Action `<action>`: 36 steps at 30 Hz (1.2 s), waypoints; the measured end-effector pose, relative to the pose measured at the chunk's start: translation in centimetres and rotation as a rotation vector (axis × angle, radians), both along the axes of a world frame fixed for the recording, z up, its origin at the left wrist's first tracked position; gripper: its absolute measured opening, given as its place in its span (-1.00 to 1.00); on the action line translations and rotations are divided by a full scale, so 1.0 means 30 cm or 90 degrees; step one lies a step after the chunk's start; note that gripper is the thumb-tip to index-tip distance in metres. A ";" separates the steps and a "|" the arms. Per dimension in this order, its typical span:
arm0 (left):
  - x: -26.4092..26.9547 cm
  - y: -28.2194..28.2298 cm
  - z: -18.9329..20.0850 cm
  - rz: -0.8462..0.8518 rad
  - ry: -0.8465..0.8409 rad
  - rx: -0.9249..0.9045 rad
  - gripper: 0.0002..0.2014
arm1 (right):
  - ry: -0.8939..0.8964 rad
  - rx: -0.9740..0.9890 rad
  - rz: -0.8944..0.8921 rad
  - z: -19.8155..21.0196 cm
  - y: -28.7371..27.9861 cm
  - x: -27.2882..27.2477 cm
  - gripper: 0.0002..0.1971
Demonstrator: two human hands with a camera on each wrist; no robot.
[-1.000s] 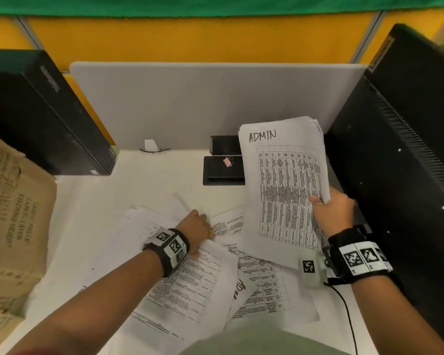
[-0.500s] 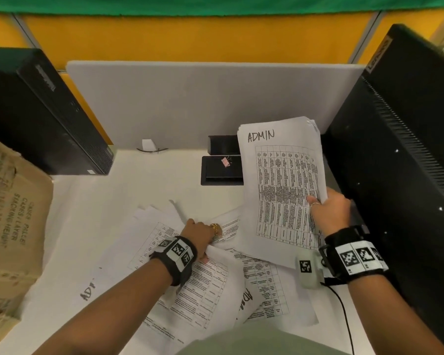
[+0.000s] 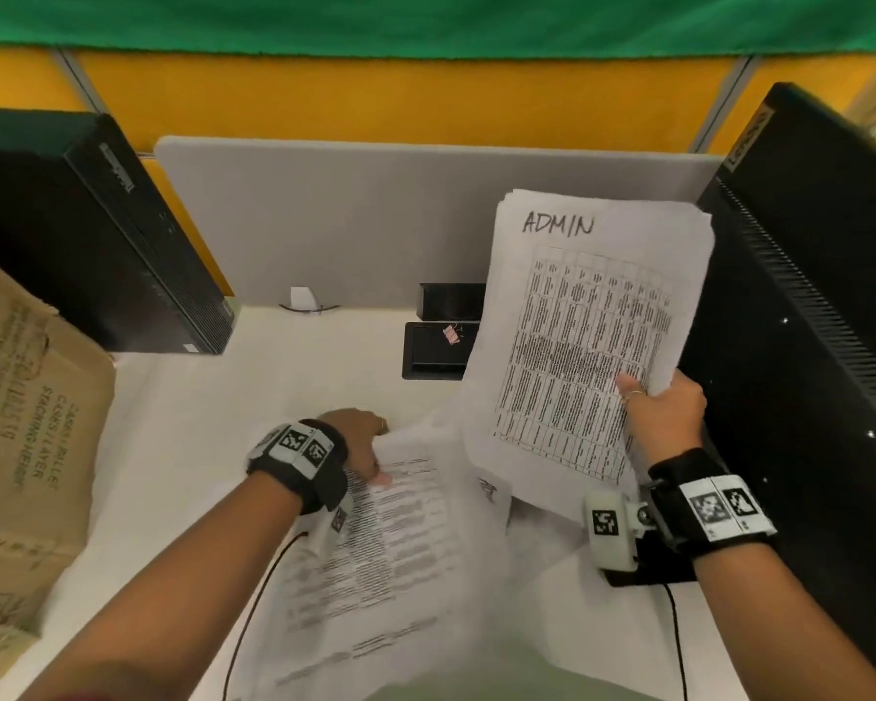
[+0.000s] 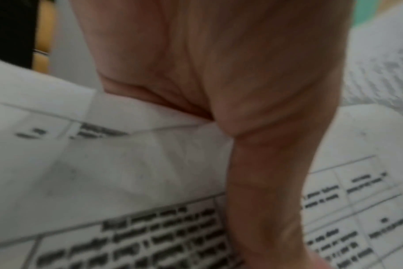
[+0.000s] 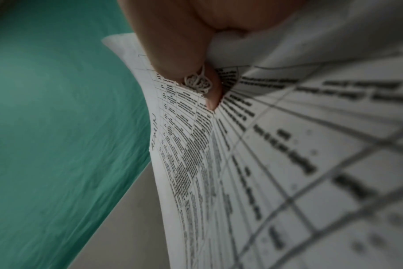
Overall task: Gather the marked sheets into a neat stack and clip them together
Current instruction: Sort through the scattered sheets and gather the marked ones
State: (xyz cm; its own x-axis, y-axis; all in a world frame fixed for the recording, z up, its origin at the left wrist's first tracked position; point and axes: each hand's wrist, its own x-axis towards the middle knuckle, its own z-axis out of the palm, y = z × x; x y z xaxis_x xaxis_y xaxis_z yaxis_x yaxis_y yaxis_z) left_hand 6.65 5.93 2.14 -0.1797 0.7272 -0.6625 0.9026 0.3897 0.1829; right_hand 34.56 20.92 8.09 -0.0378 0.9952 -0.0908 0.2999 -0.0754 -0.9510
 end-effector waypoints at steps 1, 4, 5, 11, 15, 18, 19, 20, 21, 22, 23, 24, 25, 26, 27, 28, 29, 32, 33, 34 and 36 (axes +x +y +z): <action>-0.008 -0.001 0.002 0.012 -0.013 0.006 -0.44 | 0.002 -0.005 -0.006 -0.001 0.004 -0.004 -0.64; 0.006 -0.012 -0.023 0.048 -0.011 0.035 -0.42 | -0.005 0.005 -0.022 -0.006 0.012 -0.012 -0.64; 0.018 -0.017 -0.042 0.076 -0.016 0.061 -0.39 | -0.005 0.007 -0.029 -0.006 0.012 -0.014 -0.64; 0.105 -0.055 -0.133 0.165 -0.034 0.134 -0.24 | -0.027 0.001 -0.052 -0.017 -0.001 -0.011 -0.67; 0.107 -0.058 -0.128 0.139 -0.017 0.060 -0.27 | -0.046 0.000 -0.030 -0.013 -0.013 -0.014 -0.70; 0.084 -0.066 -0.108 0.138 -0.034 0.018 -0.44 | -0.037 0.023 -0.026 -0.002 -0.023 -0.015 -0.68; 0.073 -0.072 -0.096 0.152 -0.043 0.022 -0.48 | -0.031 0.034 -0.027 0.001 -0.025 -0.015 -0.67; 0.060 -0.079 -0.081 0.166 -0.049 0.036 -0.51 | -0.022 0.040 -0.030 0.002 -0.027 -0.014 -0.66; 0.043 -0.088 -0.063 0.180 -0.054 0.050 -0.53 | -0.010 0.044 -0.033 0.004 -0.030 -0.014 -0.65; 0.023 -0.097 -0.041 0.194 -0.060 0.065 -0.55 | 0.003 0.044 -0.041 0.004 -0.029 -0.014 -0.66; -0.001 -0.109 -0.019 0.209 -0.064 0.080 -0.58 | 0.017 0.045 -0.050 0.005 -0.030 -0.016 -0.67; -0.028 -0.124 0.007 0.225 -0.067 0.103 -0.60 | 0.029 0.048 -0.055 0.007 -0.030 -0.018 -0.68; -0.060 -0.139 0.030 0.248 -0.069 0.132 -0.62 | 0.034 0.052 -0.059 0.007 -0.031 -0.020 -0.68; -0.092 -0.157 0.053 0.275 -0.068 0.171 -0.63 | 0.037 0.056 -0.059 0.003 -0.031 -0.022 -0.68; -0.124 -0.174 0.078 0.308 -0.064 0.216 -0.64 | 0.037 0.061 -0.058 -0.002 -0.033 -0.023 -0.68; -0.152 -0.192 0.106 0.345 -0.055 0.264 -0.65 | 0.039 0.061 -0.057 -0.011 -0.034 -0.027 -0.68; -0.176 -0.206 0.135 0.379 -0.048 0.311 -0.67 | 0.042 0.058 -0.056 -0.016 -0.036 -0.030 -0.68; -0.229 -0.243 0.222 0.480 -0.067 0.440 -0.70 | 0.047 0.052 -0.042 -0.040 -0.043 -0.043 -0.65; -0.246 -0.255 0.249 0.516 -0.107 0.480 -0.71 | 0.042 0.049 -0.041 -0.047 -0.043 -0.048 -0.65; -0.255 -0.266 0.280 0.543 -0.144 0.519 -0.72 | 0.044 0.046 -0.044 -0.045 -0.049 -0.053 -0.66; -0.259 -0.283 0.341 0.575 -0.234 0.590 -0.72 | 0.067 0.048 -0.039 -0.042 -0.051 -0.065 -0.67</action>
State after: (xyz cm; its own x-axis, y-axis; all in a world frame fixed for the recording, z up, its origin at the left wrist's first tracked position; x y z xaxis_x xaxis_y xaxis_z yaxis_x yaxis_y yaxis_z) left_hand -1.12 -2.57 12.36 -0.7495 0.6533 -0.1074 0.2397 0.4190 0.8758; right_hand 32.62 19.38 6.83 0.0187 0.9997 -0.0137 0.1948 -0.0171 -0.9807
